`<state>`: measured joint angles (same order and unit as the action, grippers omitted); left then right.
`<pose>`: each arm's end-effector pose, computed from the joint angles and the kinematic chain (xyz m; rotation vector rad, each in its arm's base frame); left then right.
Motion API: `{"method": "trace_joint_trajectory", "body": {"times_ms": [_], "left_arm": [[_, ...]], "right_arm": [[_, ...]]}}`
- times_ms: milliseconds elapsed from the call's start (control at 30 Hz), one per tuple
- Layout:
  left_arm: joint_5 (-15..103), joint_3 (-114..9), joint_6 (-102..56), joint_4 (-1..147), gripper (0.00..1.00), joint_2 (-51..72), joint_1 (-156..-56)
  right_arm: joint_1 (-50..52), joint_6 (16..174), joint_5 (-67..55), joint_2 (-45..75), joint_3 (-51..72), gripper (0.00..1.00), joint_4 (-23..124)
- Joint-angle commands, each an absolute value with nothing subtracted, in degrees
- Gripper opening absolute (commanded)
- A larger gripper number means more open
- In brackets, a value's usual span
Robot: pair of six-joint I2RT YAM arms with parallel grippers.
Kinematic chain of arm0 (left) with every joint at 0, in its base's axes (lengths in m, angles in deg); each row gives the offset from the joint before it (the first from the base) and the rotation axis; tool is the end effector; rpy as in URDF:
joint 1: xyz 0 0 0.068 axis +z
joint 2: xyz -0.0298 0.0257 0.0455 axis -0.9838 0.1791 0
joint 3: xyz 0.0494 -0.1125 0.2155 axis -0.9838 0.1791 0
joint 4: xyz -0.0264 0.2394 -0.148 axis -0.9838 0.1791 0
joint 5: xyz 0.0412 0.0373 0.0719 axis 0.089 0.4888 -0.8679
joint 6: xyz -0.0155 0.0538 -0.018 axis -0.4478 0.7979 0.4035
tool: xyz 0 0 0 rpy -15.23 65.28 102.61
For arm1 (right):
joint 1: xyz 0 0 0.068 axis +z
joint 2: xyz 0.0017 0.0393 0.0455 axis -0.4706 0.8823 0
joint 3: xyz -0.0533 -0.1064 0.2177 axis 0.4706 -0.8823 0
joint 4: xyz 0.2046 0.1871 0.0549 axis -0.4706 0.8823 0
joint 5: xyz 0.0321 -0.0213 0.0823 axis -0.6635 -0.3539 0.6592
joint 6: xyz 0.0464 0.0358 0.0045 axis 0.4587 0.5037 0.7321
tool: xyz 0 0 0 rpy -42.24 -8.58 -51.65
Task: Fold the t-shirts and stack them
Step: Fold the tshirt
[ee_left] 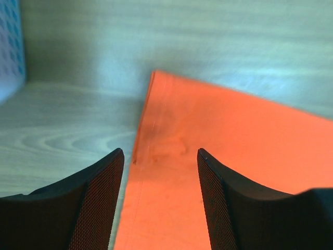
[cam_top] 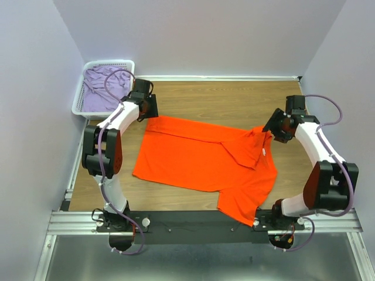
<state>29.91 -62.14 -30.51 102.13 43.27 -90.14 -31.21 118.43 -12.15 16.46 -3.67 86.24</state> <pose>0.4227 -0.0734 0.1813 -0.2263 2.4890 -0.0873 0.3216 -0.0168 0.2105 0.7402 2.4811 0.2005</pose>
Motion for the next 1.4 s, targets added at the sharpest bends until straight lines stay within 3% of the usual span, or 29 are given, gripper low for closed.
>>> {"method": "trace_joint_trajectory", "body": {"times_ms": [0,267,467,733,1000,1367], "left_arm": [[31.9,-64.1,-31.3,99.8,0.65,43.3,-90.0],[35.3,-65.5,-32.3,95.6,0.52,51.0,-90.1],[35.4,-67.2,-32.6,94.3,0.48,55.0,-90.1],[34.8,-67.7,-32.9,95.7,0.47,57.3,-90.0],[33.8,-66.7,-34.3,96.5,0.47,57.9,-87.9],[35.3,-67.6,-35.7,96.5,0.47,59.0,-86.8]], "right_arm": [[-34.6,121.2,-6.3,21.8,-1.9,0.67,77.6],[-39.9,125.2,-0.7,32.8,1.0,0.58,66.2],[-39.9,126.6,1.6,38.9,2.7,0.39,63.0],[-39.9,127.1,3.6,42.0,2.4,0.33,61.5],[-42.5,126.9,0.2,42.5,0.8,0.01,61.4],[-45.9,126.5,-1.3,46.0,3.7,0.01,60.9]]}}
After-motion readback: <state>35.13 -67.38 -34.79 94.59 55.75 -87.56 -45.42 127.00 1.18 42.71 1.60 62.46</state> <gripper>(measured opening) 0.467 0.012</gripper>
